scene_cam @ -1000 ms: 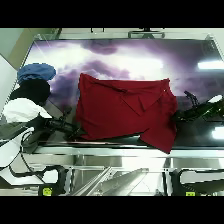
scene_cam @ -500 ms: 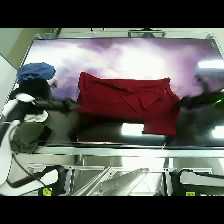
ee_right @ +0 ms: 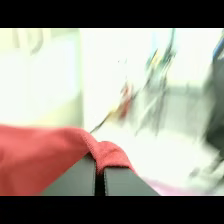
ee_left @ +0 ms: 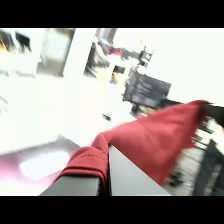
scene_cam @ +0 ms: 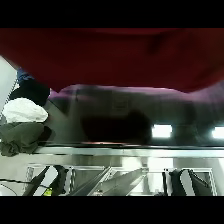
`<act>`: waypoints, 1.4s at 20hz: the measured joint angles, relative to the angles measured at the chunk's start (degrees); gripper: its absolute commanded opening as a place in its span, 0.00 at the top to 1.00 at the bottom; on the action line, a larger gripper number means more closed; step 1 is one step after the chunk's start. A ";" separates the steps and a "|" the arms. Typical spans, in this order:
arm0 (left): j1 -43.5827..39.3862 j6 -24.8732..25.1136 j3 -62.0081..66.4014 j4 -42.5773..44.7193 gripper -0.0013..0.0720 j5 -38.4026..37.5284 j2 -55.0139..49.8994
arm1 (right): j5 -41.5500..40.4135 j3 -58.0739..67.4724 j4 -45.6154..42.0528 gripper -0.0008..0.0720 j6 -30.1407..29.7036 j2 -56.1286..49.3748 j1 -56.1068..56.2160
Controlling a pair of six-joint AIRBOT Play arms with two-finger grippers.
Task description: Fold the shirts.
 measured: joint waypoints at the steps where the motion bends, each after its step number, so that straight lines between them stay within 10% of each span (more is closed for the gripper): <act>1: 2.16 -0.85 2.25 -1.14 0.95 -0.57 -0.28 | -1.53 0.46 -0.55 0.96 -0.15 1.81 -0.42; 9: -8.11 -1.75 -1.44 9.25 0.95 -1.49 -10.10 | 2.84 -1.40 -4.57 0.96 0.94 -6.47 5.64; 19: -24.90 8.39 -11.54 30.05 0.96 14.86 -42.32 | -3.61 -7.30 -19.52 0.96 2.49 -43.87 20.72; 28: -30.32 5.66 5.92 42.23 0.97 20.68 -59.56 | -12.72 -3.04 -26.91 0.96 6.08 -59.78 22.27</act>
